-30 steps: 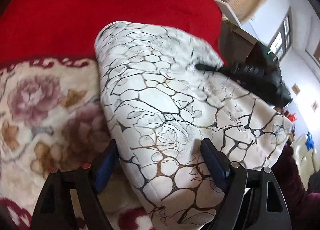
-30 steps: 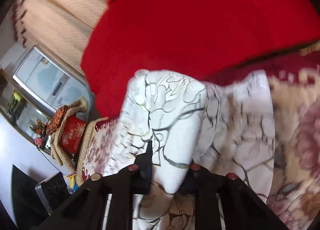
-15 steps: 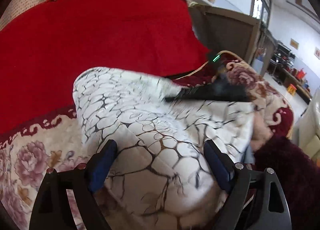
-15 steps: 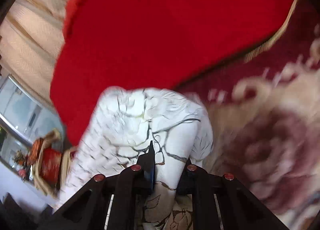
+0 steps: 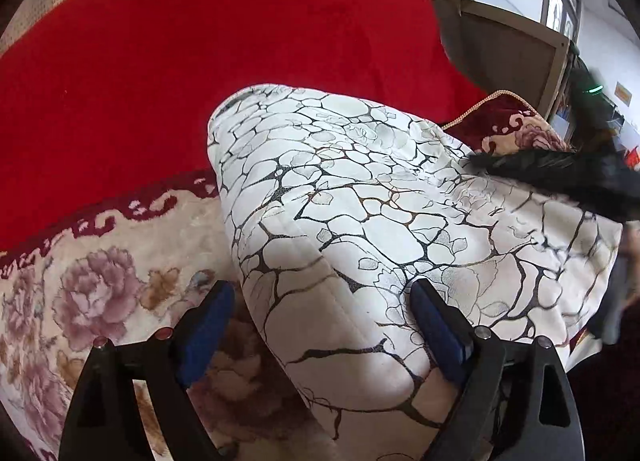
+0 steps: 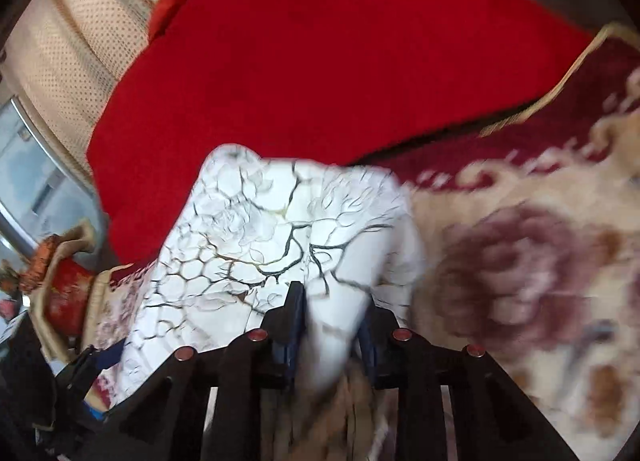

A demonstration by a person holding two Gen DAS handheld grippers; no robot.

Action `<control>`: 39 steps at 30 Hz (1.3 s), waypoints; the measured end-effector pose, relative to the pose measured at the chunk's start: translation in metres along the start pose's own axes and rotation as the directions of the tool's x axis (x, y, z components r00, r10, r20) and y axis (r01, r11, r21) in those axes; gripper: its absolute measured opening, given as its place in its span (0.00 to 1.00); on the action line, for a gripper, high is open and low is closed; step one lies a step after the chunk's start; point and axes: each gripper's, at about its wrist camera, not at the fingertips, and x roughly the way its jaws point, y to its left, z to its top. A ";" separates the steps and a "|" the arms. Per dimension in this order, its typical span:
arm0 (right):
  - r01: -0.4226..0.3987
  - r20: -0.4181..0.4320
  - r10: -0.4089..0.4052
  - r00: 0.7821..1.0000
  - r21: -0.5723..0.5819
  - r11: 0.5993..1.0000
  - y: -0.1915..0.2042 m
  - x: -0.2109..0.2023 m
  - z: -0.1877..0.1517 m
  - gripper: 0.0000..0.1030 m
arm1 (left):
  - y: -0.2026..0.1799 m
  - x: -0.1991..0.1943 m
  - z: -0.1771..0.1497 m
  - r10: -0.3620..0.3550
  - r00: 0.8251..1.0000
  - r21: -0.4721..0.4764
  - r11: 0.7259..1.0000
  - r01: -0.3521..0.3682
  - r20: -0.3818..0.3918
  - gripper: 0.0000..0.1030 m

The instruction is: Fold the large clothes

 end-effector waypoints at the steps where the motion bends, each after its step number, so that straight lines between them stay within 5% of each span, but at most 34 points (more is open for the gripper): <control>1: 0.026 0.045 -0.025 0.999 -0.018 1.000 0.002 -0.016 0.001 0.28 | 0.000 0.002 -0.001 0.009 1.000 0.007 1.000 -0.009 0.003 0.88; 4: -0.009 0.197 0.027 0.980 -0.093 0.996 0.021 -0.076 -0.008 0.28 | 0.007 0.010 -0.001 0.021 1.000 -0.006 1.000 -0.021 0.010 0.88; 7: -0.090 0.207 0.130 0.970 -0.196 0.977 0.048 -0.096 -0.021 0.28 | 0.008 0.004 -0.006 0.019 1.000 -0.019 1.000 -0.019 0.009 0.88; 9: -0.137 0.108 0.164 0.981 -0.218 0.966 0.060 -0.085 -0.037 0.28 | 0.013 0.002 -0.004 0.017 1.000 -0.026 1.000 -0.017 0.008 0.88; 11: -0.088 -0.032 0.084 0.996 -0.180 0.980 0.052 -0.052 -0.052 0.26 | 0.014 0.005 -0.006 0.026 1.000 -0.023 0.999 -0.025 0.010 0.90; 12: -0.023 -0.112 0.007 0.994 -0.143 0.989 0.035 -0.027 -0.060 0.24 | 0.012 0.010 -0.008 0.029 1.000 -0.018 0.999 -0.029 -0.005 0.91; 14: -0.067 -0.187 0.073 0.980 0.038 0.997 0.000 0.000 -0.068 0.24 | 0.010 0.015 -0.012 0.046 0.999 -0.033 0.998 -0.046 -0.003 0.95; 19: -0.047 -0.197 0.040 0.980 -0.030 0.998 0.010 -0.018 -0.041 0.27 | 0.011 0.011 -0.011 0.053 0.999 -0.031 0.998 -0.053 0.009 0.95; 25: -0.008 -0.083 0.005 0.997 -0.030 1.000 0.032 -0.026 0.033 0.27 | 0.011 0.010 -0.012 0.058 0.998 -0.025 0.998 -0.057 0.015 0.95; 31: -0.041 -0.143 0.048 0.989 0.051 0.998 0.043 0.060 0.099 0.27 | 0.011 0.008 -0.013 0.060 0.998 -0.015 0.998 -0.059 0.023 0.95; 34: -0.017 -0.242 0.026 0.970 0.038 0.999 0.044 0.116 0.093 0.26 | 0.012 0.009 -0.013 0.058 0.998 -0.015 0.998 -0.058 0.027 0.95; 36: -0.018 -0.350 0.043 0.936 0.074 0.997 0.031 0.160 0.078 0.24 | 0.013 0.012 -0.012 0.067 0.998 -0.020 0.998 -0.066 0.023 0.96; 39: -0.051 -0.307 0.080 0.948 0.102 0.993 0.024 0.158 0.075 0.23 | 0.013 0.013 -0.011 0.049 0.999 -0.015 0.999 -0.049 0.013 0.96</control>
